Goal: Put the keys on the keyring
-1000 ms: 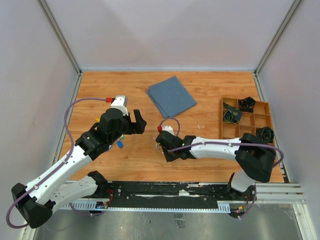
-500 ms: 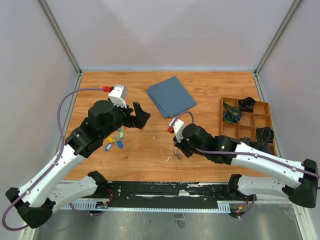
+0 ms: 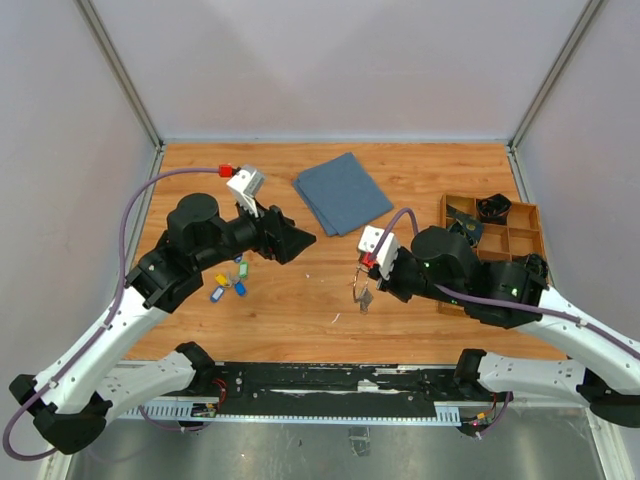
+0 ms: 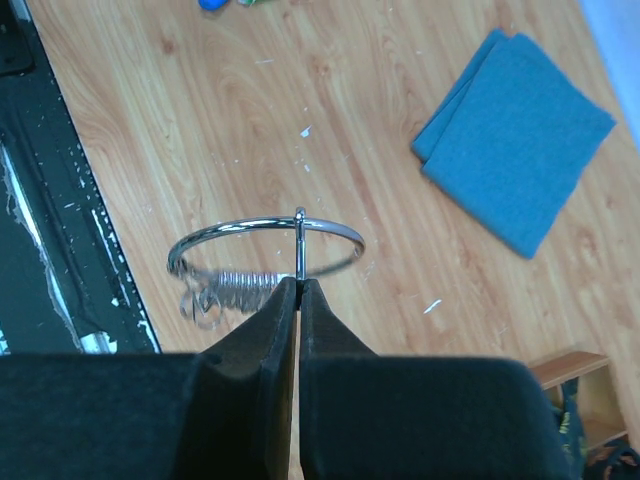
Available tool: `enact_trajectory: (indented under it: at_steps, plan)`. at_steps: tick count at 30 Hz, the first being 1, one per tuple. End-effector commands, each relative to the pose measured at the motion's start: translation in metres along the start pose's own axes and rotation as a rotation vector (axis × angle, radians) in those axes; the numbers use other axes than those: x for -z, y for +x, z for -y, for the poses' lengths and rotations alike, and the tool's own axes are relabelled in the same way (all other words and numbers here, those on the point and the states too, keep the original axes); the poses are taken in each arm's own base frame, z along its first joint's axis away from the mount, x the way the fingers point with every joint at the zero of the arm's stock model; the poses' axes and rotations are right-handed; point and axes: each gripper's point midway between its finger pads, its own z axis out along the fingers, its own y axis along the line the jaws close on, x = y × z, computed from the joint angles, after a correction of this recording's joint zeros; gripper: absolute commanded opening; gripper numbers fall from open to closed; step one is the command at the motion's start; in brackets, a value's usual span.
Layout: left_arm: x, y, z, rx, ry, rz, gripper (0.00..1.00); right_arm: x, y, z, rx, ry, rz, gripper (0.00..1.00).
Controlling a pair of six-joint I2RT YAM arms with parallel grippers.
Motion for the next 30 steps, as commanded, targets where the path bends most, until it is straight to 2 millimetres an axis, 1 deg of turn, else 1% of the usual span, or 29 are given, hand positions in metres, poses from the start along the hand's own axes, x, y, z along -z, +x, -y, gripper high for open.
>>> enact_trajectory:
  at_steps: [1, 5, 9, 14, 18, 25, 30]
  plan:
    - [0.002, -0.024, 0.037, 0.088, 0.150, 0.078, 0.76, 0.008, -0.017, 0.016, 0.098, 0.039, 0.013, 0.01]
    - [0.001, -0.028, 0.051, 0.150, 0.202, 0.102, 0.76, 0.006, -0.034, 0.019, 0.132, 0.037, 0.042, 0.01]
    - [-0.001, -0.020, 0.056, 0.182, 0.226, 0.086, 0.74, 0.003, -0.051, 0.024, 0.133, 0.057, 0.084, 0.00]
    - [-0.009, -0.001, 0.053, 0.210, 0.224, 0.037, 0.68, -0.004, -0.057, 0.026, 0.130, 0.064, 0.090, 0.00]
    - [-0.014, 0.011, 0.054, 0.229, 0.231, 0.010, 0.65, -0.008, -0.063, 0.023, 0.122, 0.048, 0.117, 0.01]
    - [-0.021, 0.018, 0.062, 0.235, 0.261, -0.018, 0.59, -0.011, -0.067, 0.019, 0.130, 0.027, 0.122, 0.01]
    - [-0.026, 0.022, 0.067, 0.245, 0.280, -0.036, 0.51, -0.011, -0.068, 0.019, 0.133, 0.026, 0.123, 0.01]
